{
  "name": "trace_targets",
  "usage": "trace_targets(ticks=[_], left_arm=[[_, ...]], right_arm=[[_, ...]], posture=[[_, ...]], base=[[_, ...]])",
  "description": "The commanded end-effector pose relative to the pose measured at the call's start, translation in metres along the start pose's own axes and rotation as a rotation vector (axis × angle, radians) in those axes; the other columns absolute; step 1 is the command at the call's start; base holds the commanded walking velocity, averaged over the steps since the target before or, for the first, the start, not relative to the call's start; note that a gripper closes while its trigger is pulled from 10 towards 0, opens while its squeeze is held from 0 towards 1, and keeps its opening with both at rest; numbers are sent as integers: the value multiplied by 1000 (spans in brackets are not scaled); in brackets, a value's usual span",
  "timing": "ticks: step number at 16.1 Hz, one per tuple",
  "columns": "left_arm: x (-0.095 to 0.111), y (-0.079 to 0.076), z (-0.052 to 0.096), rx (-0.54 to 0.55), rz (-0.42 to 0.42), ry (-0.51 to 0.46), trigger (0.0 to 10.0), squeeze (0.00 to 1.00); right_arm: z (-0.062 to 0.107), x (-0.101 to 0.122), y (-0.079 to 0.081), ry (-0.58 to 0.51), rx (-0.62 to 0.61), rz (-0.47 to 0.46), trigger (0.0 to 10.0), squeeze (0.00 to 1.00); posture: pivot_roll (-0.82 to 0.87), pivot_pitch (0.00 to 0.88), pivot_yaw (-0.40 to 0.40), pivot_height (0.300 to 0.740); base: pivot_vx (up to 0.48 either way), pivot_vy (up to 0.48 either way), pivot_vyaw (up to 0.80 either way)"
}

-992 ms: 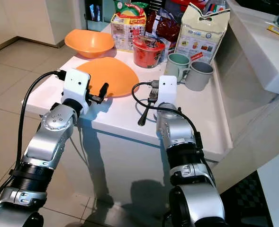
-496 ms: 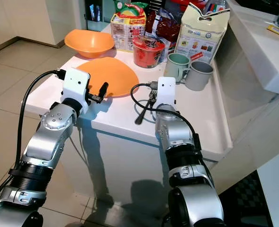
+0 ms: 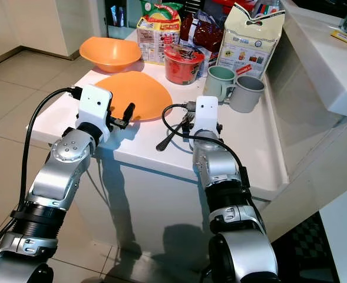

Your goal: Setting the table

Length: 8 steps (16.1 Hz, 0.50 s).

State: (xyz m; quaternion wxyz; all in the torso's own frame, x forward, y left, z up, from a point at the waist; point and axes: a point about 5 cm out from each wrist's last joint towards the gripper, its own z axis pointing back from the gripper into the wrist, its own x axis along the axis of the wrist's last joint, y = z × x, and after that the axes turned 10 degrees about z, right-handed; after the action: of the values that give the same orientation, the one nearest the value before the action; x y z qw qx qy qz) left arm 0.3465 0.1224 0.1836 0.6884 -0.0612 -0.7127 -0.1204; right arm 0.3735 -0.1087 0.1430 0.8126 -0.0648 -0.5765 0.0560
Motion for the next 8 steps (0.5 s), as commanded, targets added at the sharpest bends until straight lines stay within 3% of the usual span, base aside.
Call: trace_targets(ticks=[1,8], left_arm=[[8,-4,-1,-17,-11,-21,10000,0],[8,-4,-2,-14,-8,-22,10000,0]], right_arm=[[-1,-14,0,73,-6,14,10000,0],[-5,-24,-2,99,-19,61,10000,0]], posture=[[195,0,-77,740],[195,0,-81,740]], base=[[0,0,0],[0,0,0]])
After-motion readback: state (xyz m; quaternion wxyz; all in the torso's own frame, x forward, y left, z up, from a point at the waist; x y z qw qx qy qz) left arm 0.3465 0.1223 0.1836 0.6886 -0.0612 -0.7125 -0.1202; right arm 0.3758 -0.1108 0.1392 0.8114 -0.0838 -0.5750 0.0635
